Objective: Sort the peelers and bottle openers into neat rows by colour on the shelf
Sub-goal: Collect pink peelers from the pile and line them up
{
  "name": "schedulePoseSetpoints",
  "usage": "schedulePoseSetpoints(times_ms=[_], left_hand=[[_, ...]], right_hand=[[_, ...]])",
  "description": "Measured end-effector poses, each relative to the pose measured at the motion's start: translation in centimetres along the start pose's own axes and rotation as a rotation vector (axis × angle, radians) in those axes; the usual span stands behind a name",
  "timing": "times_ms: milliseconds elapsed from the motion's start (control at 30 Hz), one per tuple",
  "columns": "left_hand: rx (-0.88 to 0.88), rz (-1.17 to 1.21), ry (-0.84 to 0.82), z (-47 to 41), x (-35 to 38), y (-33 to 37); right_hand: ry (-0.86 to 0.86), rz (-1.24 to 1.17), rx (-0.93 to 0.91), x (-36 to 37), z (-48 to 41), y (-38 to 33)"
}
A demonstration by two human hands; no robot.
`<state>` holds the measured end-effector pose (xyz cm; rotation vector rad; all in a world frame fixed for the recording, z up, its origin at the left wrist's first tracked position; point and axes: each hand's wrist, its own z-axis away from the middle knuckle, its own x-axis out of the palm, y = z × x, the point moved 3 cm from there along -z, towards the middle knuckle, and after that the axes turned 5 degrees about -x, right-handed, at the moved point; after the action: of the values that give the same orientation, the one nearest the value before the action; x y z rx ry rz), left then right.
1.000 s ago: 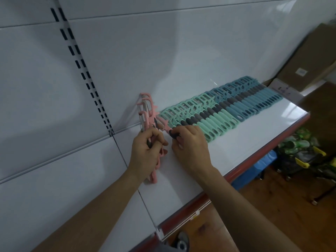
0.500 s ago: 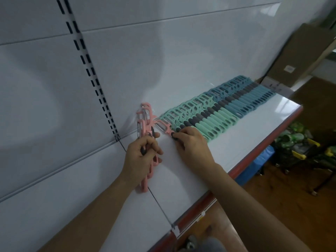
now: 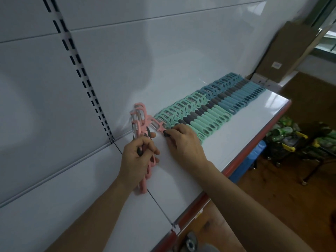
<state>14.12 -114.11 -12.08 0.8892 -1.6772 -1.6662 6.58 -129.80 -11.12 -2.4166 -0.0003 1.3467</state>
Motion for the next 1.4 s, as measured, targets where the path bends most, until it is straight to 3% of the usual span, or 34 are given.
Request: schedulePoseSetpoints(times_ms=[100,200,600,767,833,900,967,1100,1233,1400], left_hand=[[0.003,-0.017,-0.016,0.0,0.0,-0.2],[-0.008,0.005,-0.026,0.0,0.1,0.0],[-0.025,0.008,-0.067,-0.2,0.2,0.3],[-0.011,0.022,-0.092,-0.2,0.2,0.4],[-0.013,0.035,-0.117,-0.3,0.2,0.3],[-0.012,0.068,-0.162,-0.4,0.2,0.1],[0.011,0.091,-0.218,-0.3,0.3,0.5],[0.065,0.017,-0.237,-0.1,0.5,0.9],[0.095,0.048,-0.285,0.1,0.5,1.2],[0.1,0.121,-0.224,0.3,0.7,0.9]], right_hand=[[0.096,0.041,0.11,-1.1,0.8,1.0],[0.026,0.088,0.219,-1.2,1.3,2.0],[0.017,-0.024,0.221,-0.4,0.9,1.6],[0.185,0.001,0.363,-2.0,1.5,1.9],[0.217,-0.054,0.399,-2.5,1.7,1.8],[0.242,-0.135,0.311,-3.3,1.6,0.7],[0.155,-0.326,0.271,-3.4,1.2,-1.2],[-0.01,-0.639,0.416,-1.0,1.1,-2.9],[-0.044,-0.586,0.358,-0.7,0.5,-2.8],[0.081,-0.847,0.546,-0.6,0.6,-2.7]])
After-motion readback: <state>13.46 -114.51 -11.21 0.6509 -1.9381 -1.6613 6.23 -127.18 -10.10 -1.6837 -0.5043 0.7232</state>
